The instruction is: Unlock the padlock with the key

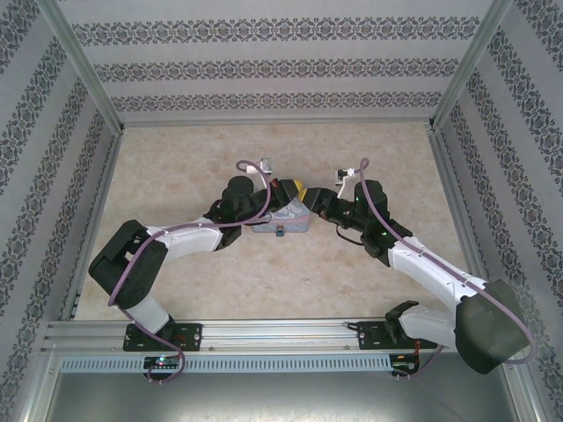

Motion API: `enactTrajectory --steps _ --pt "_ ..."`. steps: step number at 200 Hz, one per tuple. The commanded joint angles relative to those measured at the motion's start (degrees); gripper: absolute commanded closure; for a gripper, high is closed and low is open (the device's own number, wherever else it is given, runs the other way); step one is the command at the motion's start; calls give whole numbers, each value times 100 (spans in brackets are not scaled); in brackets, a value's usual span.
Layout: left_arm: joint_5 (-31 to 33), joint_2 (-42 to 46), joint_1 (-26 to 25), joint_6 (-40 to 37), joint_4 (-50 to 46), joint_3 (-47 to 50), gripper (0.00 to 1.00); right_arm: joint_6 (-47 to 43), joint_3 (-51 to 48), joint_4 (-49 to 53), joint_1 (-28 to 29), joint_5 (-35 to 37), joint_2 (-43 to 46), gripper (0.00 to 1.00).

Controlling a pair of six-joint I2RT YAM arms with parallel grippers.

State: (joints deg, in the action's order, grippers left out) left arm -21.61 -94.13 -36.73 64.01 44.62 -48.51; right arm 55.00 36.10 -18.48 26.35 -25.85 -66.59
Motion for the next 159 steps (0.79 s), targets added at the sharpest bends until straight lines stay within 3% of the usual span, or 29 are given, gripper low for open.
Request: enactTrajectory --steps 1,55,159 --pt "60 -48 22 334 708 155 100 160 -107 -556 -60 -109 -107 59" --pt "220 -326 17 999 1590 286 100 401 -164 -934 -94 -79 -322 63" --pt "400 -427 -62 1139 1745 310 100 881 -313 -1848 -86 -231 -850 72"
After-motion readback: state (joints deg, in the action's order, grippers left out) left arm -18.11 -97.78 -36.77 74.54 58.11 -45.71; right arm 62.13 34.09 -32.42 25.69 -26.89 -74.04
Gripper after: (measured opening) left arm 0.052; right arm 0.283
